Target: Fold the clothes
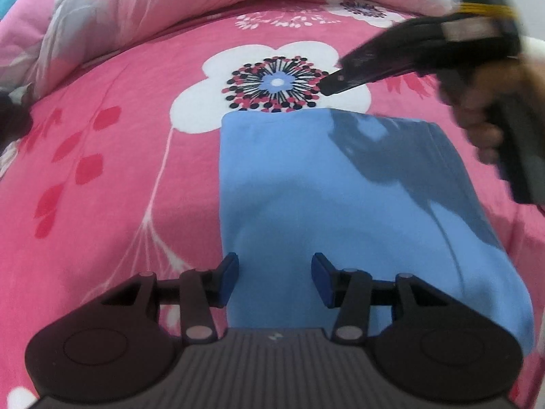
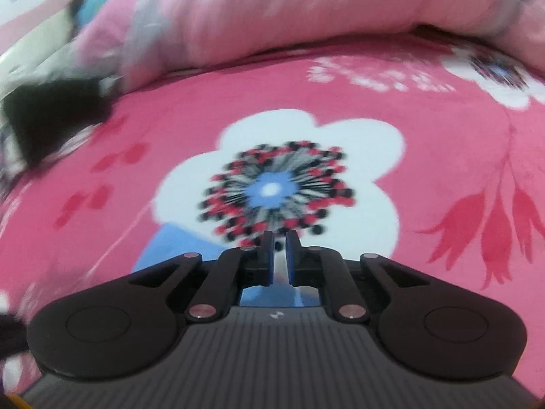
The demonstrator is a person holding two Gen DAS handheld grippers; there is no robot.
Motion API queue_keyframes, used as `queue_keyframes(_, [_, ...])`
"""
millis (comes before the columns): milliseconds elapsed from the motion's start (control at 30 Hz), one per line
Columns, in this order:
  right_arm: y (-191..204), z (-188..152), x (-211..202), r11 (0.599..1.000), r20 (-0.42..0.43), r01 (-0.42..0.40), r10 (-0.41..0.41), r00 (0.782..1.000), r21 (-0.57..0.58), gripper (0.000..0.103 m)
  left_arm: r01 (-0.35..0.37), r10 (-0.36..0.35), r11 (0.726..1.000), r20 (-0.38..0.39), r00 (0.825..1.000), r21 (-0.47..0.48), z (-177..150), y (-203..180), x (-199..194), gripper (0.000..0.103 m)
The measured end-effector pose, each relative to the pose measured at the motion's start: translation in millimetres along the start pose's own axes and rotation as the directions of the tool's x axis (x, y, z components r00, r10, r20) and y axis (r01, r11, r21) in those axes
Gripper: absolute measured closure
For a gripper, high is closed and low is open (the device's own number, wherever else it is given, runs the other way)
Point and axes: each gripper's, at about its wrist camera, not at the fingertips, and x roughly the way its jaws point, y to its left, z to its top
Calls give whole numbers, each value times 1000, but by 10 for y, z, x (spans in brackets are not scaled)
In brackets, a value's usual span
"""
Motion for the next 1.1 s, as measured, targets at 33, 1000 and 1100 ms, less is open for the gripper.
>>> queue_keyframes(33, [42,-38,-82,1000,-9,-22,22,1000,-15,96,-2,2,1000,-13,1000,-8,3,1,6,54])
queue_keyframes(1000, [361,-1282,-1071,977,-249,209,-196,948,27,98,59,-49,998,-239,970,34,169,42,184,47])
queue_keyframes(1100, [425,-1311,-1141,974,-261,226,-213,942,20,98,67,-54,997,-244,968,43,171,46,184,46])
